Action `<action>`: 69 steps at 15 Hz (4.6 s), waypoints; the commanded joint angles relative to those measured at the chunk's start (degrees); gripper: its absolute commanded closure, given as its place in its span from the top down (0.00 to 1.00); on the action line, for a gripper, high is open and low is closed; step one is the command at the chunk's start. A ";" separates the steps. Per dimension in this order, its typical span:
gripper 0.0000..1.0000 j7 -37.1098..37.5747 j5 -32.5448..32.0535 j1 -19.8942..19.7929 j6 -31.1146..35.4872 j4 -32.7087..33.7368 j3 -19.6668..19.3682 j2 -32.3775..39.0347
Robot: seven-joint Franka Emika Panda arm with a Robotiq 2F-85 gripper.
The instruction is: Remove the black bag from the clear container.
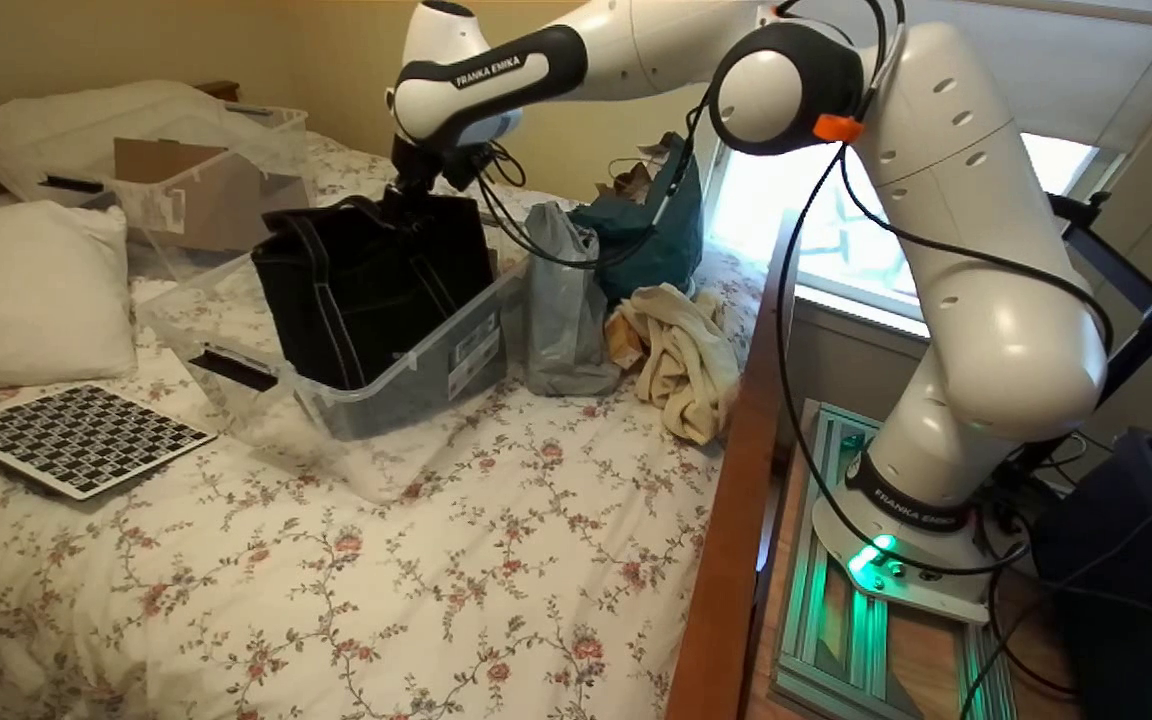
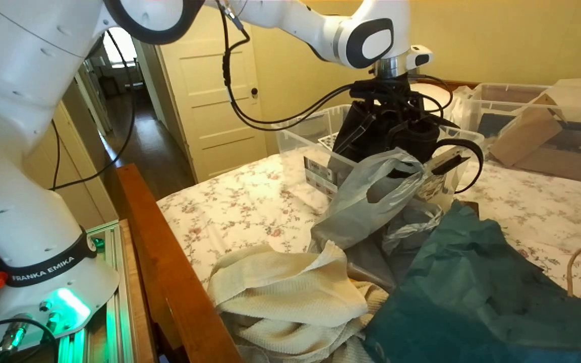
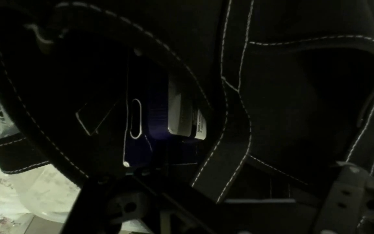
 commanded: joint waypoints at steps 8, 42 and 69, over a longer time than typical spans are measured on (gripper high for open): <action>0.31 -15.15 17.83 -8.91 -12.03 16.27 12.94 11.55; 0.05 -22.37 23.68 -11.24 -26.61 25.69 17.33 17.03; 0.01 -13.02 3.57 1.96 -12.44 15.34 7.81 -5.46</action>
